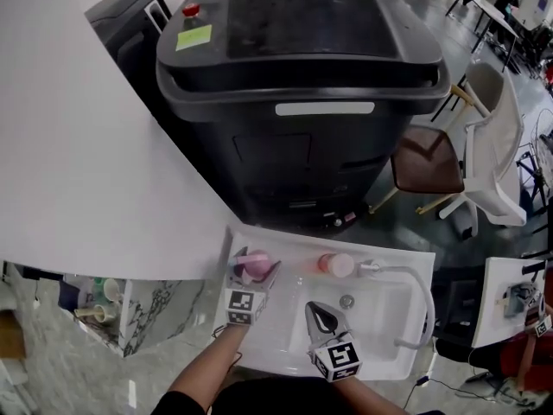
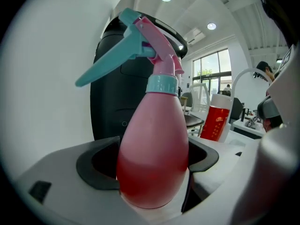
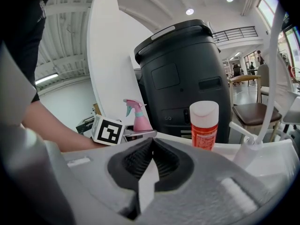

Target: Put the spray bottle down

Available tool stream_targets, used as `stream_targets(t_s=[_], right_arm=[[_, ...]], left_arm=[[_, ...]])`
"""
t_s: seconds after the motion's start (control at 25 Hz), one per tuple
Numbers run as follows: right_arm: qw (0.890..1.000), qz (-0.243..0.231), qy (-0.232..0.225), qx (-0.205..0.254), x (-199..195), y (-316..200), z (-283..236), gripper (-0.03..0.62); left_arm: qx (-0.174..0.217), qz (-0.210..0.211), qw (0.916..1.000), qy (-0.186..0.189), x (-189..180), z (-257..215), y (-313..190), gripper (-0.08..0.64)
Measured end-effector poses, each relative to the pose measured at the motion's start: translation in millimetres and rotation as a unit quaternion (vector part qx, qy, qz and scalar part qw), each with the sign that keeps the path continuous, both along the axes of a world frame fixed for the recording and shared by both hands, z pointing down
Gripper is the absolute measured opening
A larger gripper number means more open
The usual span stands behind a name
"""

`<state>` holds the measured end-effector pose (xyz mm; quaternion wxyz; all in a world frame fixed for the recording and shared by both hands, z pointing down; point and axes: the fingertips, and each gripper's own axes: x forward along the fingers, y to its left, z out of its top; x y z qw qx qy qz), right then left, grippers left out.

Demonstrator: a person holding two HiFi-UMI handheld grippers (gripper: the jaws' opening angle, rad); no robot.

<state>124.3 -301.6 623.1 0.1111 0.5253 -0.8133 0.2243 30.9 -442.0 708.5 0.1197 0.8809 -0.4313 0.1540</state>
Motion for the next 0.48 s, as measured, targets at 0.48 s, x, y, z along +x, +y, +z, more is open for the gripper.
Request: stream_targets(t_s=[0.48], right_arm=[[1.000,-0.018,0.002,-0.012,-5,-15,15,-0.002]], left_arm=[[-0.004,0.068,0.9974,-0.024,31,49,-35,0.411]])
